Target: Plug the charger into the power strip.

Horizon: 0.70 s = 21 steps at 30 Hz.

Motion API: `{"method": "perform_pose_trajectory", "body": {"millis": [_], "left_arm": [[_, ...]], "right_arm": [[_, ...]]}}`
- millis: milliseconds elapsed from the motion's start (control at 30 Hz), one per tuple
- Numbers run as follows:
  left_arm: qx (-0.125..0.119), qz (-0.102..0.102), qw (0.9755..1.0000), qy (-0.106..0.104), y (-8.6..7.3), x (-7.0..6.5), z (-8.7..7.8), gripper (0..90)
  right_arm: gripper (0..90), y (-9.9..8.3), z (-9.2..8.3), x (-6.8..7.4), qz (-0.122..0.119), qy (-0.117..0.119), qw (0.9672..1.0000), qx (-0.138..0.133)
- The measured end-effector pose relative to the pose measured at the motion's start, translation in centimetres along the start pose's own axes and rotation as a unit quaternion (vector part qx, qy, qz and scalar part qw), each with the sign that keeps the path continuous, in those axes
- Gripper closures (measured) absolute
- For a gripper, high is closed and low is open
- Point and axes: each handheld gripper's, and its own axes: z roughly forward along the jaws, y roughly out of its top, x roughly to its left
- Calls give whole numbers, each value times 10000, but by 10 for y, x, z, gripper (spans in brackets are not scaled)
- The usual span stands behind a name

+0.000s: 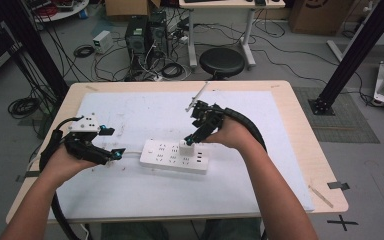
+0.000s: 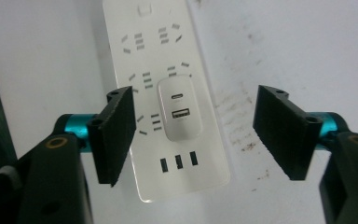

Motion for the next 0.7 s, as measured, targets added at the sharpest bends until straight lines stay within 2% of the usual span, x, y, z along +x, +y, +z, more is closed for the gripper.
{"method": "perform_pose_trajectory", "body": {"millis": [133, 233, 367, 467, 533, 700], "left_arm": [[-131, 71, 9998, -100, 2, 2, 2, 187], [-240, 73, 9996, -152, 4, 5, 6, 183], [-401, 105, 9989, -214, 6, 7, 11, 178], [-454, 129, 9985, -259, 7, 8, 14, 176], [-456, 131, 9985, -266, 8, 7, 15, 174], [-462, 123, 9985, -250, 8, 6, 16, 174]], "right_arm": [[248, -22, -15, 0, 181, -148, 9986, -469], [209, -41, -24, -1, 407, -262, 9956, -798], [201, -66, -35, -3, 607, -299, 9892, -1297], [181, -81, -42, -2, 754, -345, 9832, -1627], [181, -89, -44, -3, 797, -435, 9806, -1739], [182, -101, -47, -7, 911, -446, 9792, -1759]]}}
